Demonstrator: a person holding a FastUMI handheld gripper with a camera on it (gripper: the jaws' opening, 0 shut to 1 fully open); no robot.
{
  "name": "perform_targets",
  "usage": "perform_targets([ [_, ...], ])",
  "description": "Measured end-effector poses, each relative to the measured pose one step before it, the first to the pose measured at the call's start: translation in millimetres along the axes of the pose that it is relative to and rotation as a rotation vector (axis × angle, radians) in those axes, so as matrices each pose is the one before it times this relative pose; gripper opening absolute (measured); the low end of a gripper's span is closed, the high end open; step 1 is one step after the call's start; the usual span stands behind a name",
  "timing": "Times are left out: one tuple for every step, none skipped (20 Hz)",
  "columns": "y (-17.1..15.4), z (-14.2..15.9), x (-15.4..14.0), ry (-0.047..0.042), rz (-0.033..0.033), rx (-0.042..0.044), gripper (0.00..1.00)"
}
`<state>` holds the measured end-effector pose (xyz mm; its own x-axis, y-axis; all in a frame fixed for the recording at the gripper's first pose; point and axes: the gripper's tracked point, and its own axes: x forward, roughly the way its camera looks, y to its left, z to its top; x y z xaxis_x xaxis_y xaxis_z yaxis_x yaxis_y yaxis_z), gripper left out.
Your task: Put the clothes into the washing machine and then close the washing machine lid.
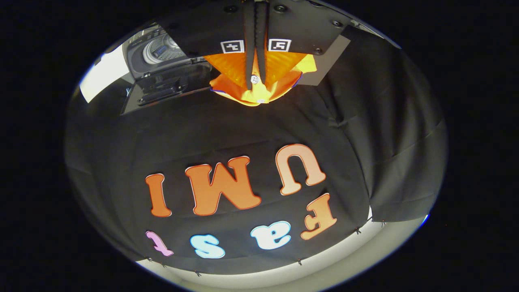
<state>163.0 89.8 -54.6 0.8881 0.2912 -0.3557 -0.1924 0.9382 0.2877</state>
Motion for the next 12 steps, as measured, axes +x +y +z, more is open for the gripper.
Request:
perform_targets([
  [-12.29, 8.87, -6.72, -0.01098, 0.00638, 0.00141, 0.08],
  [-12.43, 9.37, -5.38, -0.0097, 0.00283, 0.00263, 0.08],
  [-12.7, 11.1, -7.12, -0.01257, 0.00262, 0.00456, 0.08],
  [-13.3, 10.55, -5.17, -0.01557, 0.00223, 0.005, 0.08],
  [-12.94, 8.51, -5.13, -0.01226, 0.00206, 0.00166, 0.08],
  [-13.92, 8.6, -5.43, -0.01267, -0.00426, 0.00262, 0.08],
  [-8.24, 5.29, -9.37, -0.01907, 0.00707, -0.00051, 0.08],
  [-8.82, 7.15, -3.7, -0.01264, 0.00703, 0.00846, 0.08],
  [-9.19, 5.22, -2.2, -0.00934, 0.00058, 0.00186, 0.08],
  [-9.91, 3.69, -0.28, 0.00012, -0.00228, -0.01195, 0.08],
  [-7.31, 2.67, -0.75, -0.00199, 0.00379, -0.00586, 0.08],
  [-5.17, 3.51, 0.05, 0.00036, 0.00709, -0.0026, 0.08],
])
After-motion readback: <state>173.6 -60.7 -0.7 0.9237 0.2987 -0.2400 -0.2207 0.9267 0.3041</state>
